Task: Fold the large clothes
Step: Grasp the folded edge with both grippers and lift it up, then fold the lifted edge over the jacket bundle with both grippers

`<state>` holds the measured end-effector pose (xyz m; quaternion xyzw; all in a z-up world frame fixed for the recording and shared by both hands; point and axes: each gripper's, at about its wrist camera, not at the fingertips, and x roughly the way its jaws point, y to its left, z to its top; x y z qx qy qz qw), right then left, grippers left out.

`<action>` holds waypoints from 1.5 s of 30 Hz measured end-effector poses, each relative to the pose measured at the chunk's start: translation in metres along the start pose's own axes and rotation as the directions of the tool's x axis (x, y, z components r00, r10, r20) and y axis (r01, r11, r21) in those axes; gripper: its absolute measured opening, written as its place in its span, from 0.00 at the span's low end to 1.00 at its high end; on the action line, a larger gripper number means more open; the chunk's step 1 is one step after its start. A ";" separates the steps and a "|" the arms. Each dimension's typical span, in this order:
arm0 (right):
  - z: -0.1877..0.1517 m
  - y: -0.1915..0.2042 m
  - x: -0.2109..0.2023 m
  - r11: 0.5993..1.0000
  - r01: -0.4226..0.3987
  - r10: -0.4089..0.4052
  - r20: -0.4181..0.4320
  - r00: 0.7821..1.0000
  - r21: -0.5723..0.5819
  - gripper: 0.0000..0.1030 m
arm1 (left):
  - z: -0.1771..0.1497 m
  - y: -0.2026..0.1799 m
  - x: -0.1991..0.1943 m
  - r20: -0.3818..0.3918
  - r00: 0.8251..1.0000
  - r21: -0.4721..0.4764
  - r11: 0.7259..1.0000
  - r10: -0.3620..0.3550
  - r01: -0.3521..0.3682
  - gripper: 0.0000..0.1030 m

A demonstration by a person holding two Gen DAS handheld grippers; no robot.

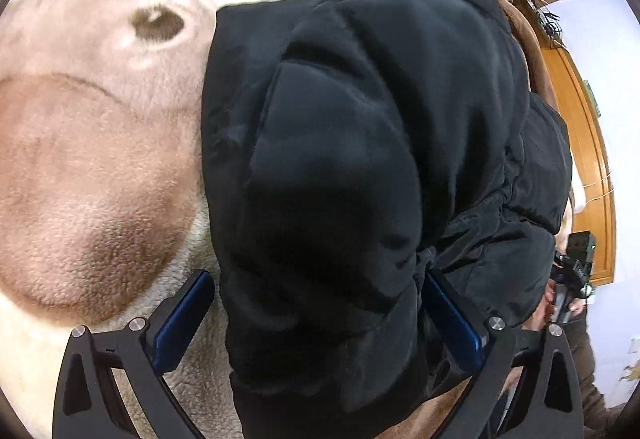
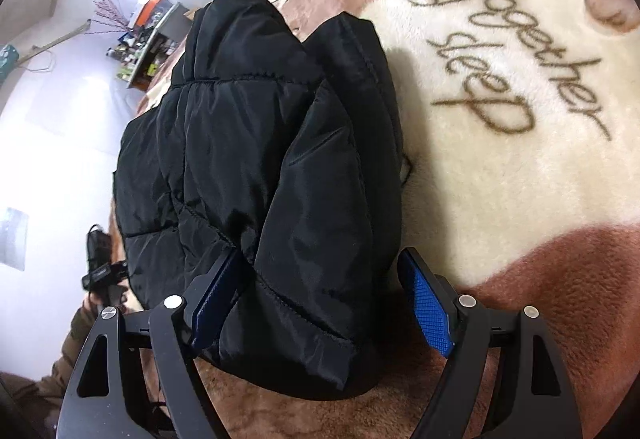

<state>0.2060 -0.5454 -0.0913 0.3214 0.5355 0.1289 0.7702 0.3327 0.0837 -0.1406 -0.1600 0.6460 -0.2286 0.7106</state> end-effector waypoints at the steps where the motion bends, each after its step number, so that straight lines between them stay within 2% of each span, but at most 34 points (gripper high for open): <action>1: 0.000 -0.002 0.000 1.000 -0.015 0.015 -0.004 1.000 0.002 0.78 | 0.003 -0.001 0.001 0.001 1.000 0.014 1.000 0.000 0.000 1.00; 6: -0.001 -0.016 0.003 0.994 -0.107 0.107 -0.027 0.994 0.016 0.78 | 0.013 0.000 0.009 -0.016 0.998 0.002 0.999 -0.053 0.053 1.00; 8: 0.000 -0.020 0.006 0.991 -0.131 0.132 -0.044 0.990 0.026 0.84 | 0.014 0.001 0.009 -0.022 0.998 -0.001 0.998 -0.064 0.064 1.00; 12: 0.004 -0.028 0.014 0.983 -0.179 0.183 -0.088 0.979 0.043 0.85 | 0.015 0.010 0.007 -0.046 0.996 0.004 0.997 -0.079 0.080 1.00; 17: 0.010 -0.033 0.022 0.979 -0.202 0.205 -0.123 0.971 0.034 0.91 | 0.021 0.016 0.012 -0.089 0.988 -0.010 0.992 -0.125 0.125 1.00; 23: 0.011 -0.041 0.026 0.972 -0.234 0.236 -0.164 0.958 0.032 0.91 | 0.032 0.015 0.015 -0.133 0.982 0.006 0.991 -0.132 0.134 1.00; 29: 0.012 -0.046 0.023 0.971 -0.234 0.238 -0.175 0.956 0.039 0.90 | 0.030 0.012 0.010 -0.130 0.979 0.005 0.987 -0.156 0.158 1.00; 31: 0.011 -0.047 0.021 0.972 -0.231 0.234 -0.170 0.957 0.039 0.90 | 0.031 0.014 0.006 -0.122 0.979 0.006 0.987 -0.162 0.164 0.95; 33: 0.012 -0.047 0.020 0.975 -0.220 0.224 -0.165 0.961 0.039 0.88 | 0.029 0.008 0.007 -0.106 0.981 -0.001 0.987 -0.161 0.162 0.85; 35: 0.011 -0.043 0.020 0.981 -0.189 0.192 -0.159 0.968 0.033 0.84 | 0.030 0.000 0.002 -0.095 0.987 0.017 0.992 -0.126 0.129 0.75; 38: 0.007 -0.030 0.019 0.992 -0.127 0.127 -0.147 0.981 0.009 0.77 | 0.028 -0.013 -0.003 -0.076 0.995 0.047 0.996 -0.067 0.071 0.65; 42: 0.003 -0.013 0.013 0.999 -0.022 0.015 -0.124 0.992 -0.049 0.67 | 0.020 -0.034 -0.005 -0.039 0.998 0.091 0.995 0.053 -0.050 0.58; 45: 0.001 0.004 0.011 0.992 0.069 -0.079 -0.095 0.992 -0.104 0.60 | 0.017 -0.055 -0.005 -0.010 0.989 0.115 0.982 0.149 -0.147 0.56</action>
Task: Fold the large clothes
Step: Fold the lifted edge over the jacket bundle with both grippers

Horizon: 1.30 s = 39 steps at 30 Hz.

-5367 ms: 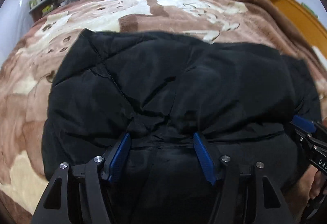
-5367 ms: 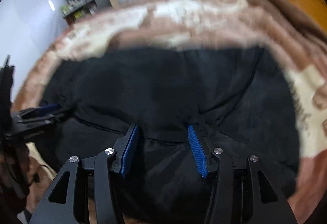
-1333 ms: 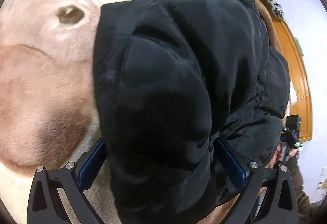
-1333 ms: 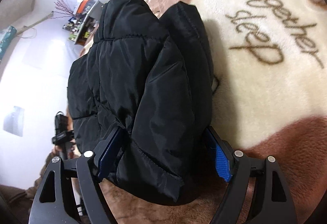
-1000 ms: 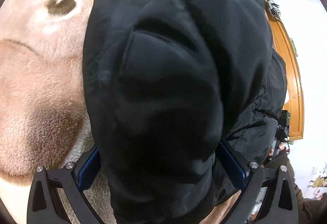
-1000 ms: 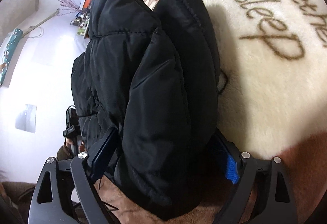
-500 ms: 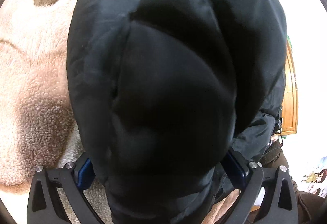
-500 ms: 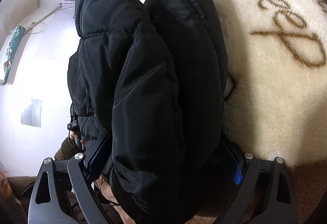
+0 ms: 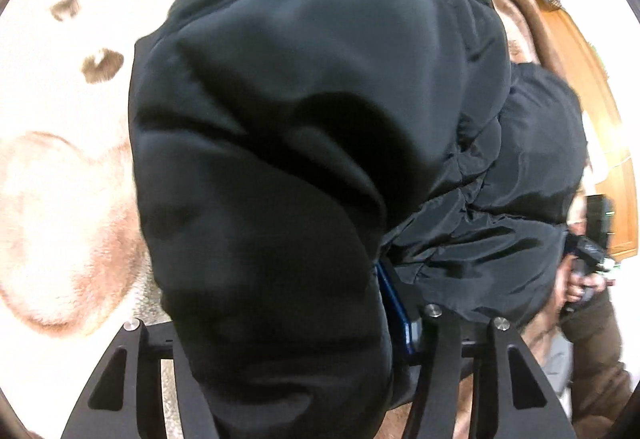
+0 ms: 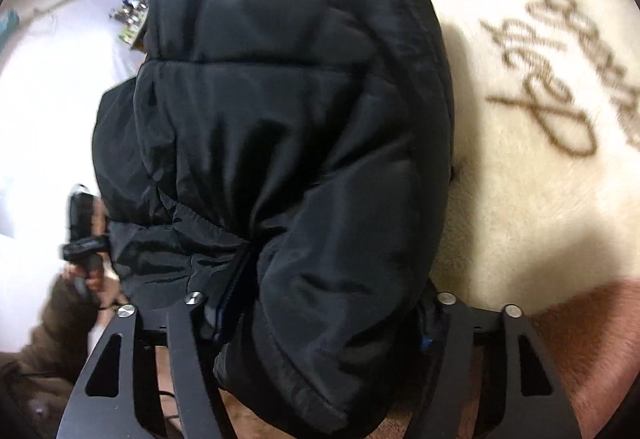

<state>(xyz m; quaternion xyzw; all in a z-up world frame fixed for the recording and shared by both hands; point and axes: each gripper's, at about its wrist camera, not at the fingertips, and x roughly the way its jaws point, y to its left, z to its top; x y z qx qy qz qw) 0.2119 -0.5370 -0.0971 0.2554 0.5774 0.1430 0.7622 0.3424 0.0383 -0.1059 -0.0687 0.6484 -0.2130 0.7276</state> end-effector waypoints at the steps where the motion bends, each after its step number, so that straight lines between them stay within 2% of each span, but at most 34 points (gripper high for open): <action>1: 0.000 0.004 0.000 0.999 0.032 -0.032 0.005 0.999 -0.010 0.58 | 0.000 -0.005 0.000 0.008 0.999 0.011 0.999 0.033 -0.033 0.56; 4: -0.002 0.020 0.000 0.990 0.129 -0.128 0.029 0.991 -0.048 0.55 | -0.002 -0.014 0.000 0.018 0.996 -0.016 0.996 0.088 -0.088 0.57; 8: -0.011 0.037 0.001 0.967 0.242 -0.236 0.077 0.969 -0.077 0.53 | -0.005 -0.028 0.000 0.027 0.986 -0.022 0.986 0.163 -0.162 0.61; 10: -0.013 0.041 0.002 0.960 0.269 -0.262 0.092 0.961 -0.075 0.53 | -0.006 -0.033 0.001 0.030 0.979 -0.017 0.979 0.201 -0.201 0.64; 14: -0.022 0.058 0.007 0.946 0.316 -0.306 0.119 0.944 -0.069 0.53 | -0.007 -0.038 -0.002 0.034 0.976 -0.029 0.977 0.214 -0.214 0.63; 18: -0.024 0.061 0.009 0.954 0.299 -0.295 0.124 0.948 -0.016 0.51 | -0.018 -0.051 -0.015 0.074 0.974 -0.043 0.976 0.216 -0.213 0.52; 20: -0.030 0.070 0.007 0.938 0.344 -0.333 0.160 0.929 -0.046 0.45 | -0.025 -0.062 -0.023 0.103 0.966 -0.034 0.971 0.237 -0.235 0.44; 24: -0.041 0.092 0.003 0.907 0.411 -0.385 0.209 0.899 -0.096 0.39 | -0.040 -0.078 -0.035 0.142 0.964 -0.034 0.975 0.224 -0.221 0.39; 29: -0.058 0.132 0.007 0.836 0.525 -0.472 0.280 0.836 -0.158 0.34 | -0.053 -0.097 -0.051 0.183 0.955 -0.025 0.972 0.232 -0.232 0.35; 33: -0.073 0.151 -0.002 0.815 0.558 -0.488 0.332 0.807 -0.159 0.32 | -0.089 -0.102 -0.075 0.225 0.954 -0.044 0.981 0.196 -0.191 0.32; 39: -0.089 0.178 -0.020 0.785 0.594 -0.488 0.413 0.769 -0.177 0.29 | -0.101 -0.107 -0.119 0.307 0.938 -0.034 0.987 0.162 -0.159 0.31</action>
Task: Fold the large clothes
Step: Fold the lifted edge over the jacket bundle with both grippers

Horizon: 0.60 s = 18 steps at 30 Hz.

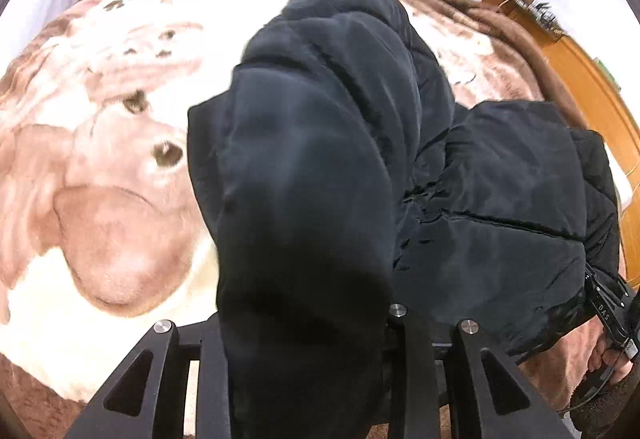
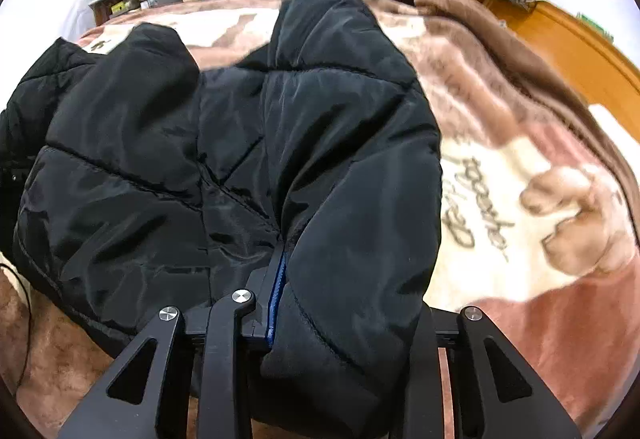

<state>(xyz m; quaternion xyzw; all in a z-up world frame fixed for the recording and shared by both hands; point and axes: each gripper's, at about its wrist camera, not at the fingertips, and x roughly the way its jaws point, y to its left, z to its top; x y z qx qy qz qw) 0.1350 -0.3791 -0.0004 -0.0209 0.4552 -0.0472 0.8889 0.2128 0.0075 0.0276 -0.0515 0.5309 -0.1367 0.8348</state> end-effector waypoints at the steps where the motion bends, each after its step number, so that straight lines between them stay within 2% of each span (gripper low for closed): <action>1: 0.000 -0.001 -0.006 1.000 -0.004 0.003 0.014 1.000 0.008 0.28 | 0.000 -0.001 -0.007 0.008 1.000 -0.007 1.000 -0.013 0.013 0.31; 4: -0.001 0.002 -0.016 1.000 -0.008 0.007 0.054 0.999 0.010 0.23 | -0.001 0.017 -0.018 0.035 0.998 -0.032 0.998 -0.044 0.046 0.30; 6: 0.005 0.012 -0.023 1.000 -0.014 0.014 0.071 0.997 0.006 0.23 | -0.002 0.028 -0.018 0.027 0.998 -0.034 0.998 -0.048 0.048 0.30; 9: 0.015 0.021 -0.008 0.999 -0.034 0.034 0.044 0.998 -0.001 0.24 | -0.001 0.050 -0.003 -0.010 1.000 -0.054 0.998 -0.017 0.017 0.31; 10: 0.011 0.017 -0.001 0.998 -0.051 0.050 0.021 0.999 0.032 0.24 | -0.006 0.052 0.002 -0.025 0.999 -0.062 0.998 -0.021 0.020 0.31; 12: 0.014 0.003 0.019 0.995 -0.070 0.072 -0.023 0.997 0.076 0.29 | -0.016 0.051 0.009 -0.041 0.999 -0.058 0.998 0.006 -0.008 0.32; 14: 0.010 -0.012 0.035 0.988 -0.086 0.093 -0.048 0.995 0.126 0.40 | -0.023 0.043 0.015 -0.046 0.999 -0.037 0.999 0.029 -0.031 0.33; 16: 0.006 -0.028 0.053 0.978 -0.112 0.129 -0.094 0.987 0.175 0.48 | -0.026 0.041 0.022 -0.056 0.998 -0.029 0.999 0.033 -0.035 0.34; 18: 0.004 -0.044 0.071 0.955 -0.169 0.204 -0.130 0.970 0.243 0.57 | -0.021 0.041 0.033 -0.066 0.997 -0.026 0.999 0.039 -0.041 0.34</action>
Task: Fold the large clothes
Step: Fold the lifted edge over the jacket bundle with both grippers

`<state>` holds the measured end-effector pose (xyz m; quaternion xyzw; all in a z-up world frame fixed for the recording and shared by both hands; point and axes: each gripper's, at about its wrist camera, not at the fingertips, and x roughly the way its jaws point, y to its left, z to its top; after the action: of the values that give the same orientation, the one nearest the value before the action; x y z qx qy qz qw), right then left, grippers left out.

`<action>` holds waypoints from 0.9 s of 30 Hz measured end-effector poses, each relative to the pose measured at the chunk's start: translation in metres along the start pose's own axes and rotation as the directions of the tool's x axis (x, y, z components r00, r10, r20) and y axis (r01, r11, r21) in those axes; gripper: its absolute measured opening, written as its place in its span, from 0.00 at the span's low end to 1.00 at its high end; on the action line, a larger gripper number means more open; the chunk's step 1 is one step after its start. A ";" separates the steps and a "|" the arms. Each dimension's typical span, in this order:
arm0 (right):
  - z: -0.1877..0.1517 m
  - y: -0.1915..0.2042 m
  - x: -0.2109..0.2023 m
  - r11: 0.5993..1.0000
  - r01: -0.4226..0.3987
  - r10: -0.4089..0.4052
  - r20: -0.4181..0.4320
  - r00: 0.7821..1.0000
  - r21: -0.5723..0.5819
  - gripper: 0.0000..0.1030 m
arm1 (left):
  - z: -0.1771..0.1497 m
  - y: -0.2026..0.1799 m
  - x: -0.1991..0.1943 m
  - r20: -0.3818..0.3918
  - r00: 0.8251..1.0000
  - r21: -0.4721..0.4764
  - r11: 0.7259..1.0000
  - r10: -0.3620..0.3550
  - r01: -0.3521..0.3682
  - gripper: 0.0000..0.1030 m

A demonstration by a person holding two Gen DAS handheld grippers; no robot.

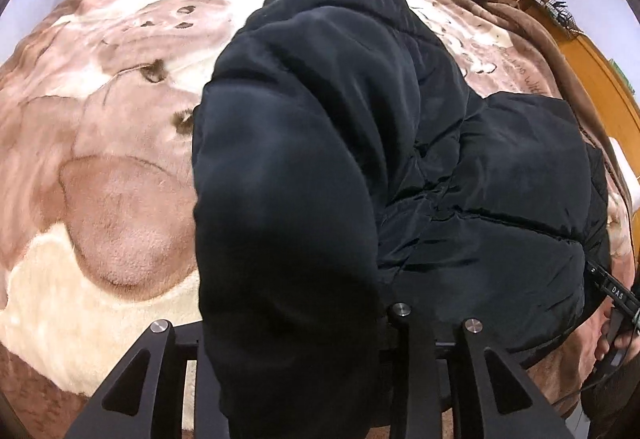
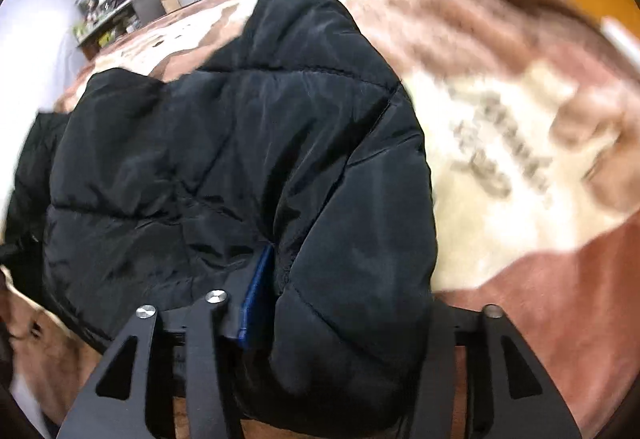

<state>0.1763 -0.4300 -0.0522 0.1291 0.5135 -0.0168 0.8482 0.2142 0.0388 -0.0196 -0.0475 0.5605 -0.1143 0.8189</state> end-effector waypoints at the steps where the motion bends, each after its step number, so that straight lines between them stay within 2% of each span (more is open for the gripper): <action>1: 0.002 -0.007 0.007 1.000 -0.009 0.009 -0.017 1.000 0.011 0.64 | 0.001 -0.002 0.001 -0.005 1.000 0.004 1.000 0.005 -0.005 0.35; 3: 0.008 -0.014 0.018 0.999 -0.043 0.044 -0.041 0.998 0.010 0.70 | 0.016 -0.002 0.013 -0.013 1.000 0.011 1.000 0.019 -0.018 0.35; 5: 0.017 -0.026 0.033 0.992 -0.110 0.114 -0.079 0.990 0.064 0.76 | 0.015 -0.003 0.017 -0.017 0.999 0.026 0.999 0.033 -0.033 0.36; 10: 0.026 -0.040 0.059 0.974 -0.215 0.223 -0.132 0.966 0.072 0.79 | 0.017 -0.006 0.030 -0.032 0.998 0.027 0.999 0.046 -0.046 0.37; 14: 0.035 -0.054 0.091 0.930 -0.338 0.362 -0.200 0.910 0.146 0.79 | 0.032 -0.013 0.033 -0.042 0.998 0.036 0.998 0.057 -0.055 0.38; 16: 0.035 -0.056 0.098 0.923 -0.352 0.379 -0.203 0.903 0.155 0.78 | 0.037 -0.022 0.041 -0.045 0.997 0.042 0.997 0.062 -0.061 0.38; 18: 0.035 -0.055 0.102 0.917 -0.367 0.394 -0.196 0.898 0.157 0.72 | 0.039 -0.024 0.042 -0.048 0.997 0.037 0.998 0.057 -0.055 0.38; 20: 0.034 -0.057 0.099 0.901 -0.401 0.427 -0.180 0.886 0.165 0.57 | 0.039 -0.024 0.043 -0.049 0.997 0.032 0.998 0.056 -0.054 0.38; 21: 0.038 -0.058 0.098 0.898 -0.410 0.434 -0.171 0.885 0.159 0.54 | 0.039 -0.025 0.043 -0.049 0.997 0.028 0.998 0.055 -0.054 0.38; 23: 0.036 -0.054 0.090 0.913 -0.387 0.403 -0.150 0.903 0.126 0.44 | 0.040 -0.028 0.042 -0.046 0.997 0.028 0.998 0.061 -0.059 0.38; 25: 0.034 -0.037 0.076 0.944 -0.325 0.329 -0.125 0.936 0.055 0.38 | 0.037 -0.026 0.042 -0.037 0.997 0.026 0.998 0.064 -0.063 0.36; 27: 0.034 -0.024 0.061 0.964 -0.265 0.264 -0.088 0.960 0.002 0.34 | 0.036 -0.029 0.037 -0.022 0.997 0.038 0.997 0.072 -0.072 0.35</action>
<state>0.2310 -0.4552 -0.0958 0.1929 0.5283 0.1051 0.8201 0.2567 -0.0005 -0.0342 -0.0108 0.5692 -0.0955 0.8166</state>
